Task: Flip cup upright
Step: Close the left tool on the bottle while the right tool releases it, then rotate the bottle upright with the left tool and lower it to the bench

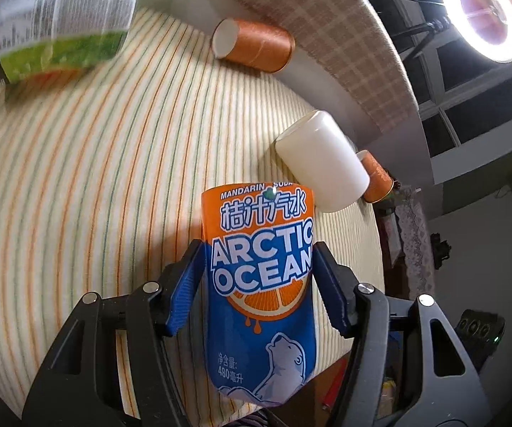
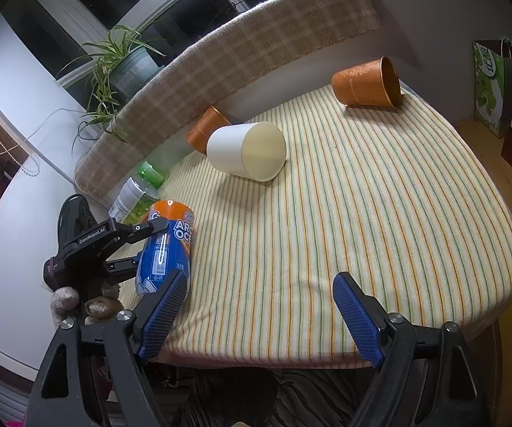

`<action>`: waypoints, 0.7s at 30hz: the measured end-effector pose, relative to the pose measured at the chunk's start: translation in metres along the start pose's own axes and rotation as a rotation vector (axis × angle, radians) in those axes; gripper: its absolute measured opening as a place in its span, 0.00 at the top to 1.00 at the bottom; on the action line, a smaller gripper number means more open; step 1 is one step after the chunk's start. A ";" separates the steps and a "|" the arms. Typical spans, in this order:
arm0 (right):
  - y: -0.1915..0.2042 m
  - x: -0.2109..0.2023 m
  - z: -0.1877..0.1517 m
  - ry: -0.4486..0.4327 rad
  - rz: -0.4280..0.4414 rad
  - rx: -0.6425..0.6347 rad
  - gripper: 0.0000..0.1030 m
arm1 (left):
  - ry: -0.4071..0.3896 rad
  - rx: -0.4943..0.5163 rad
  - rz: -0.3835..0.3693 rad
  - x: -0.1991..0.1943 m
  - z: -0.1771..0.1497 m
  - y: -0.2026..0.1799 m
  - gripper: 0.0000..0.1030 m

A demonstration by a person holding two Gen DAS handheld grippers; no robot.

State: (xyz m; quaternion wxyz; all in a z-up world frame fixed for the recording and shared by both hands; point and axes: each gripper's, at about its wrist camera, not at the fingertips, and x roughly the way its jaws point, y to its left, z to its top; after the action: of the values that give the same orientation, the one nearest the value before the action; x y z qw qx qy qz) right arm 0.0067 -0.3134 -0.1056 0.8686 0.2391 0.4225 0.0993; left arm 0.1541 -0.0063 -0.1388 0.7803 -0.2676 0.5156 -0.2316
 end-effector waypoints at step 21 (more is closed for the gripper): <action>0.017 0.008 0.006 0.007 0.008 -0.039 0.16 | -0.289 0.376 0.234 -0.047 -0.038 -0.070 0.40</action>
State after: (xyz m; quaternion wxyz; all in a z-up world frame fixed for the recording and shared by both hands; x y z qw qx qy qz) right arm 0.0171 -0.2980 -0.0995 0.8711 0.2234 0.4227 0.1120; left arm 0.0959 -0.0357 -0.0733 0.9034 -0.0868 0.3740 -0.1910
